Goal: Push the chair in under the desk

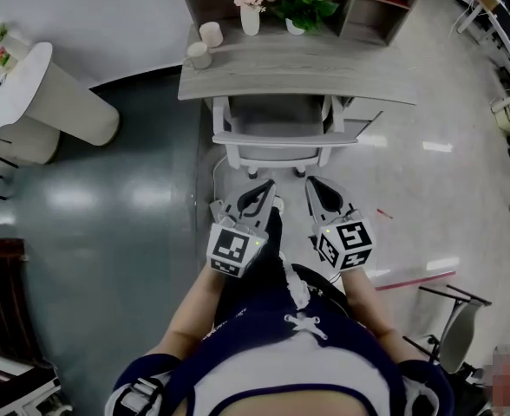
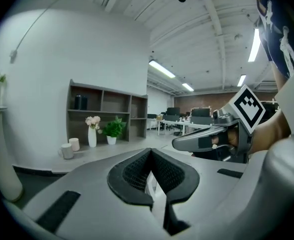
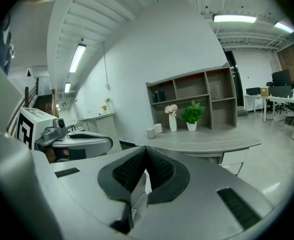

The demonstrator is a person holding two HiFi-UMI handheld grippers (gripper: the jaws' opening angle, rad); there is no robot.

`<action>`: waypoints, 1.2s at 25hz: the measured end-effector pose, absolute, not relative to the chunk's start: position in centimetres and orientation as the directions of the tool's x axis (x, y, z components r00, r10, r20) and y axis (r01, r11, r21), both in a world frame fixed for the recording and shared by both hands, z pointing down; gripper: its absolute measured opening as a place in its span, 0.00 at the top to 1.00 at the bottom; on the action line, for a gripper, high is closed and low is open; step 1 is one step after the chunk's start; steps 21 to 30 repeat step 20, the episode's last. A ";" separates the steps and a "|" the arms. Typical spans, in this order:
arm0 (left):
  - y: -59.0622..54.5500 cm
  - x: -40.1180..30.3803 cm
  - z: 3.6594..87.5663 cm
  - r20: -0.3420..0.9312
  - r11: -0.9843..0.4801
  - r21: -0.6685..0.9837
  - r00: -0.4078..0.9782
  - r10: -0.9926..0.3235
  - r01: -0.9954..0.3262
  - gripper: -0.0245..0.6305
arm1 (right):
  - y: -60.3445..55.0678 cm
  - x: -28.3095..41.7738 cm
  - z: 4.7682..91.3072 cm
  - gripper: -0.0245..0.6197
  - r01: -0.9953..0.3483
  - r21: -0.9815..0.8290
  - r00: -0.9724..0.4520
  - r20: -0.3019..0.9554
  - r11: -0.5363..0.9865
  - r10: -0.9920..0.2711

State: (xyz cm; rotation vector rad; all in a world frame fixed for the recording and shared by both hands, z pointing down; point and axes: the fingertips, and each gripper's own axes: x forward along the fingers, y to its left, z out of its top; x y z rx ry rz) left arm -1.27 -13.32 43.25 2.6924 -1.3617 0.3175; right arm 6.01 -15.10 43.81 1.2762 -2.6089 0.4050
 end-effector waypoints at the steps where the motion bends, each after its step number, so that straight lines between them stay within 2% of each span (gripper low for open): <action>1: -12.6 -1.2 43.3 0.233 -0.588 0.005 0.573 -0.786 -0.809 0.95 | -14.4 6.2 43.9 0.95 -0.792 -0.152 -0.606 0.305 0.591 -0.735; 30: -7.4 0.9 43.0 0.252 -0.624 -0.040 0.596 -0.762 -0.781 0.95 | -8.7 7.6 43.4 0.95 -0.798 -0.152 -0.600 0.298 0.584 -0.743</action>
